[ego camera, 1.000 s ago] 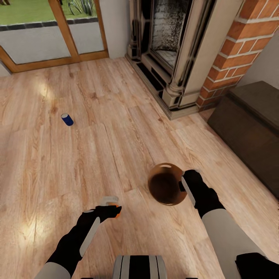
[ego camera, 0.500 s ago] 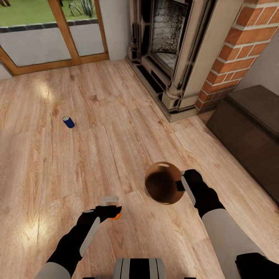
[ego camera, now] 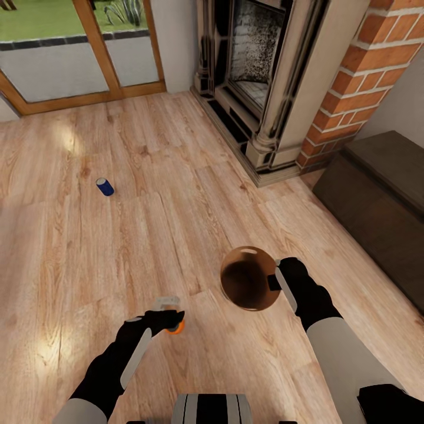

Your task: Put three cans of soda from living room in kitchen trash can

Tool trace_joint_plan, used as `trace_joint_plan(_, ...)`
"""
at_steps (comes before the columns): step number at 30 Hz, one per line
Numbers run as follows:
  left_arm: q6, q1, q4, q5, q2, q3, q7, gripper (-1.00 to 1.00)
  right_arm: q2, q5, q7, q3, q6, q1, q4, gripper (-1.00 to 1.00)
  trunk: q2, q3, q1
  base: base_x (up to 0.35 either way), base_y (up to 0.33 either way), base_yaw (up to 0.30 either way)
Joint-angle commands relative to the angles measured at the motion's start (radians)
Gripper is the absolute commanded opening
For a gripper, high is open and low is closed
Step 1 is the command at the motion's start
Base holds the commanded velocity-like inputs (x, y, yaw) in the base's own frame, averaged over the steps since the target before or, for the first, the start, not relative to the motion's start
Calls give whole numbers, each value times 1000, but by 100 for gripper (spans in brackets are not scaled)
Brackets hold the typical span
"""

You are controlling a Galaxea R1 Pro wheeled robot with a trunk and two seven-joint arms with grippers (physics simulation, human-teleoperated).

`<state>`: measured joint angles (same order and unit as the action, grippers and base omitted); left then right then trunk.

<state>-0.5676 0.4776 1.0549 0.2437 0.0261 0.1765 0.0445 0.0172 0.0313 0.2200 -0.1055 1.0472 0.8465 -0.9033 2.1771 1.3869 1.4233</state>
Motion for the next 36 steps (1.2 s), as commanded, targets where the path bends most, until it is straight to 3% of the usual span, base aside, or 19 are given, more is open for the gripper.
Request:
trace_joint_plan(1,0,0,2,0,0,0,0,100,0,7,-1,0,0,0,0,-100,0,0,0,0,0,0)
trace_joint_plan(24,-6,-1,8,0,0,-3,0,100,3,8,1,-2,0,9,1,-100,0,0,0,0,0,0)
trace_joint_plan(30,-5,-1,7,0,0,-3,0,100,3,-18,1,-2,0,22,11,-100,0,0,0,0,0,0)
trace_joint_plan(36,-5,-1,7,0,0,-3,0,100,3,-40,1,-2,0,70,51,-100,0,0,0,0,0,0)
